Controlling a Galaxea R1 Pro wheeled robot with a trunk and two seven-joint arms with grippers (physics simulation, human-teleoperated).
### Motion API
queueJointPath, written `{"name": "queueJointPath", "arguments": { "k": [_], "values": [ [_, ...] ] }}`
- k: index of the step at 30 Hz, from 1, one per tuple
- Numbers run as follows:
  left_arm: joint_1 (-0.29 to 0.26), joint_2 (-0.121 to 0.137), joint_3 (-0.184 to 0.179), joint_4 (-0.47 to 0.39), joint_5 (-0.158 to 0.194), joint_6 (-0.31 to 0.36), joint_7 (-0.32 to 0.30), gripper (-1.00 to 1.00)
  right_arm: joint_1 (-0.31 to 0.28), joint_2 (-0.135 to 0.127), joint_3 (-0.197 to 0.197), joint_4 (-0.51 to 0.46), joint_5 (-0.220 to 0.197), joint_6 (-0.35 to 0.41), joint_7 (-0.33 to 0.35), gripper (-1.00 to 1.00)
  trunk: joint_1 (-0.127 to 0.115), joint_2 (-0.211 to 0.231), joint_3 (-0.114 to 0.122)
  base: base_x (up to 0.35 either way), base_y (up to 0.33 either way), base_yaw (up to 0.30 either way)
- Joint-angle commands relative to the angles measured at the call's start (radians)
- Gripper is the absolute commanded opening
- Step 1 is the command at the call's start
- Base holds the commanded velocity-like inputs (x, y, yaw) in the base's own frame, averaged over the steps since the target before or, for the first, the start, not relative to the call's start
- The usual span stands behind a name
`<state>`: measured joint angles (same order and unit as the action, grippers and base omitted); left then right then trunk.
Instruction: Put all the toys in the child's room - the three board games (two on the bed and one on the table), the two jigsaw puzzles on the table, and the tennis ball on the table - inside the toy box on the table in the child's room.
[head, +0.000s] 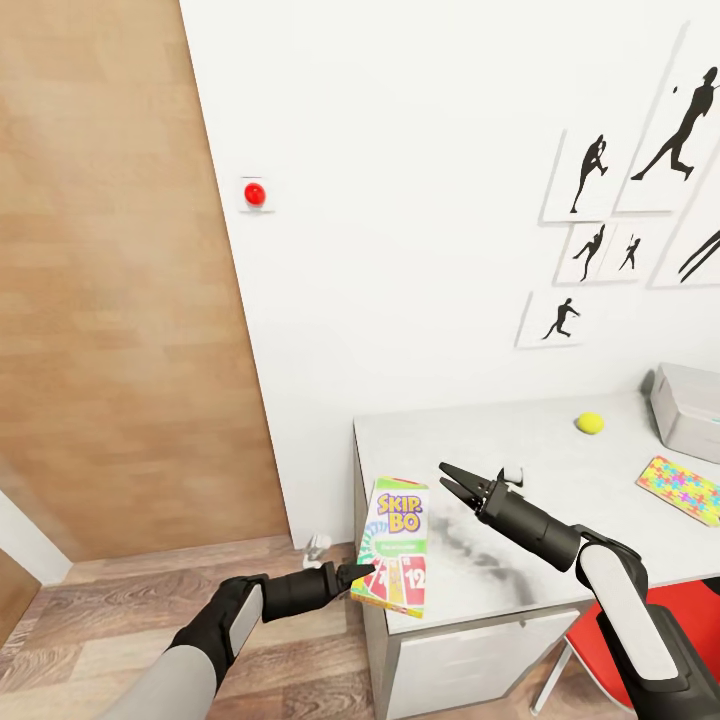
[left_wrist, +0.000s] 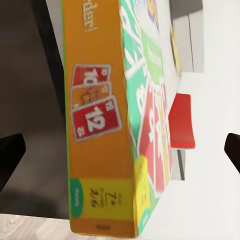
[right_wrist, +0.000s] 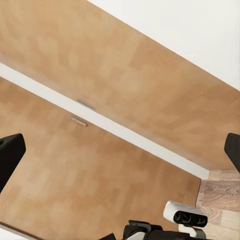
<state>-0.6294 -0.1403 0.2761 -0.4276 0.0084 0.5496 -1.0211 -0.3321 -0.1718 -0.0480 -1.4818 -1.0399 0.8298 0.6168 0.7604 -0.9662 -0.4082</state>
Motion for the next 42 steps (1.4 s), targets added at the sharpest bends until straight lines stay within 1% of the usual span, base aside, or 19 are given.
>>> {"name": "queueJointPath", "arguments": {
  "k": [1,9,28,29,42],
  "values": [
    [-0.001,-0.001,0.005,0.000,0.001,0.010,-0.001,1.00,-0.001,0.000,-0.001,0.000,-0.002,0.006,0.001,1.00,0.000,-0.001,-0.001,0.000,0.000,0.000],
    [-0.001,-0.001,0.005,0.019,0.001,0.010,0.002,1.00,-0.001,0.000,-0.001,0.000,-0.002,0.006,0.001,1.00,0.000,-0.001,-0.001,0.000,0.000,0.000],
    [-0.001,-0.007,0.005,0.023,-0.001,0.010,0.003,1.00,-0.001,0.000,0.000,0.000,-0.002,0.005,0.001,1.00,0.000,-0.001,-0.001,0.000,0.000,0.000],
    [-0.001,-0.007,0.005,0.023,-0.001,0.010,0.003,-1.00,-0.001,0.000,0.000,0.000,-0.002,0.005,0.001,1.00,0.000,-0.001,-0.001,0.000,0.000,0.000],
    [-0.001,-0.007,0.005,0.023,0.000,0.011,0.003,-1.00,-0.001,0.000,0.000,0.012,-0.002,0.005,0.001,1.00,0.000,-0.001,-0.001,0.000,0.000,0.000]
  ]
}}
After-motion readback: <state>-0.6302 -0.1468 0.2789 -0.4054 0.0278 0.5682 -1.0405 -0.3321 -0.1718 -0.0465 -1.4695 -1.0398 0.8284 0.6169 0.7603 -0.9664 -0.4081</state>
